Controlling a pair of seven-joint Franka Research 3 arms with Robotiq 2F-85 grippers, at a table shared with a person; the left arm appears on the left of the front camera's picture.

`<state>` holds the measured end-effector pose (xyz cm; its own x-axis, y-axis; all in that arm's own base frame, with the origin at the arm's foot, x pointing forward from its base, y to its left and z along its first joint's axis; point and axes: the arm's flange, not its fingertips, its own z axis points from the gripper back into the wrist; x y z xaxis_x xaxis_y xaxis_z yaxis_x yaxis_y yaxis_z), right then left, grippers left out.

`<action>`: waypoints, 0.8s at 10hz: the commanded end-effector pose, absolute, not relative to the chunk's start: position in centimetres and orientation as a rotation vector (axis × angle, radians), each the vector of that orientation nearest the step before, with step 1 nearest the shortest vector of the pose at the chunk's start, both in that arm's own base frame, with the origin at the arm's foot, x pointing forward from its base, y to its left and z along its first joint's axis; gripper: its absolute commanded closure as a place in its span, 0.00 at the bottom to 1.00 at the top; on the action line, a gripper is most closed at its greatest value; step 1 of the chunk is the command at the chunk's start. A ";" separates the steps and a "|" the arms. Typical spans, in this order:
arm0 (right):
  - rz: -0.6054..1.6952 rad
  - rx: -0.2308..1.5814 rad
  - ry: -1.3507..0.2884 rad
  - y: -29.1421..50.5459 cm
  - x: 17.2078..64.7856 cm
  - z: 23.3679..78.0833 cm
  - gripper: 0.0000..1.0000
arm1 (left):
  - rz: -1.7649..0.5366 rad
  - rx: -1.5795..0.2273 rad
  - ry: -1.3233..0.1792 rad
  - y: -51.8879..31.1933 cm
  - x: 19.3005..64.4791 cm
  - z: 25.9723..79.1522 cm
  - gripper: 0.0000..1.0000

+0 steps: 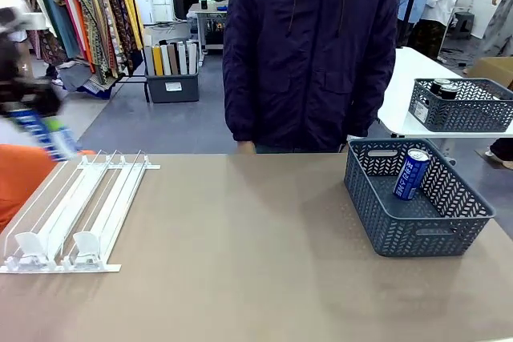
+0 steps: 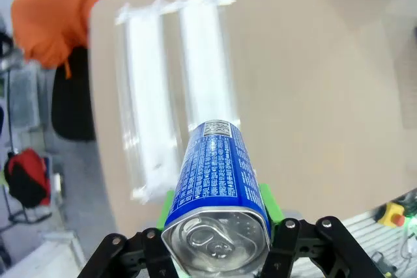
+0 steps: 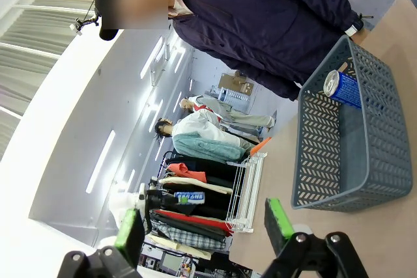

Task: Retrieve and store the cans from the dispenser.
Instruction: Pick up one can from the Automatic Can Dispenser and place it in the middle of the table.

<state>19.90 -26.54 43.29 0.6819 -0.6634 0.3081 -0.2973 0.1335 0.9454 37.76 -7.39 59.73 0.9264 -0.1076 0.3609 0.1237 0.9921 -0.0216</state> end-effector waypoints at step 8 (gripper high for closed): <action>-0.321 1.466 -0.857 -26.5 20.1 43.8 0.00 | -0.614 -0.042 -0.129 -41.5 49.2 44.5 1.00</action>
